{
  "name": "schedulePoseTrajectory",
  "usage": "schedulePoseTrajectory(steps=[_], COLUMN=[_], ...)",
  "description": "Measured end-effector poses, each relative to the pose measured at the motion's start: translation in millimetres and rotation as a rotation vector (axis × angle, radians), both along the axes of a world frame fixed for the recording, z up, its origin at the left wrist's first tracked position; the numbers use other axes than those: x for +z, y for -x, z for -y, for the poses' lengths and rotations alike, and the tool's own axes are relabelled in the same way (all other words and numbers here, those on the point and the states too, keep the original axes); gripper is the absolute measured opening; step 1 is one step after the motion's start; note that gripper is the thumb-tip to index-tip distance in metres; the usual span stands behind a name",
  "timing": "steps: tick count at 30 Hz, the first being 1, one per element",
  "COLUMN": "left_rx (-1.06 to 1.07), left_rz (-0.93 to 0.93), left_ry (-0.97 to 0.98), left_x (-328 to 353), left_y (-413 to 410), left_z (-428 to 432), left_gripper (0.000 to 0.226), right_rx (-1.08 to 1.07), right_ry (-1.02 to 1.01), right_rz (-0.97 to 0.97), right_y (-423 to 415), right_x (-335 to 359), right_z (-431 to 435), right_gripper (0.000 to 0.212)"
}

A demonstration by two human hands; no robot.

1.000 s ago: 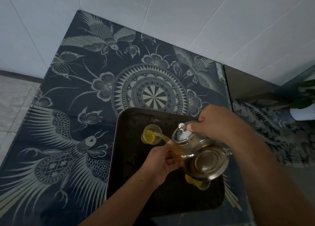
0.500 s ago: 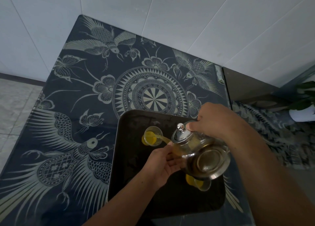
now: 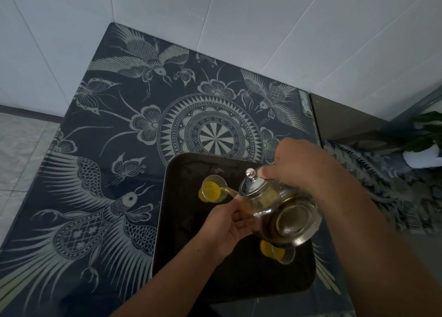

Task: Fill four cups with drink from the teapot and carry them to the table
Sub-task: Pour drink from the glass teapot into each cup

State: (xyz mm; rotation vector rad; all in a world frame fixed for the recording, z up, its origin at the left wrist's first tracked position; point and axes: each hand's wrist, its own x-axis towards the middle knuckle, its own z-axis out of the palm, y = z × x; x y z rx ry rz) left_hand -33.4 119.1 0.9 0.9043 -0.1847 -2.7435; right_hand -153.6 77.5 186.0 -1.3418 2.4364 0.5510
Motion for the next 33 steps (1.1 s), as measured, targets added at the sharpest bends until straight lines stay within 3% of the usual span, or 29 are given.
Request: schedulePoseTrajectory(steps=[13,20,27,33], left_rx=[-0.07,-0.103,-0.017,0.102], left_rz=[0.129,0.251,0.364,0.483], left_ry=[0.109,0.255,0.45,0.636], left_x=[1,11,36,59], left_y=[-3,2,2,-7], left_z=[-2,-8,-14,-33], left_gripper=[0.034,0.03,0.018,0.024], right_rx=[-0.099,-0.144,-0.219,-0.146], right_ry=[0.124,0.303,0.568,0.671], right_rz=[0.093,0.177,0.332,0.522], right_y=[15,32,42,50], right_x=[-10,-17,-29,-31], right_z=[-47,-93,-138,-159], right_gripper=[0.047,0.051,0.059,0.059])
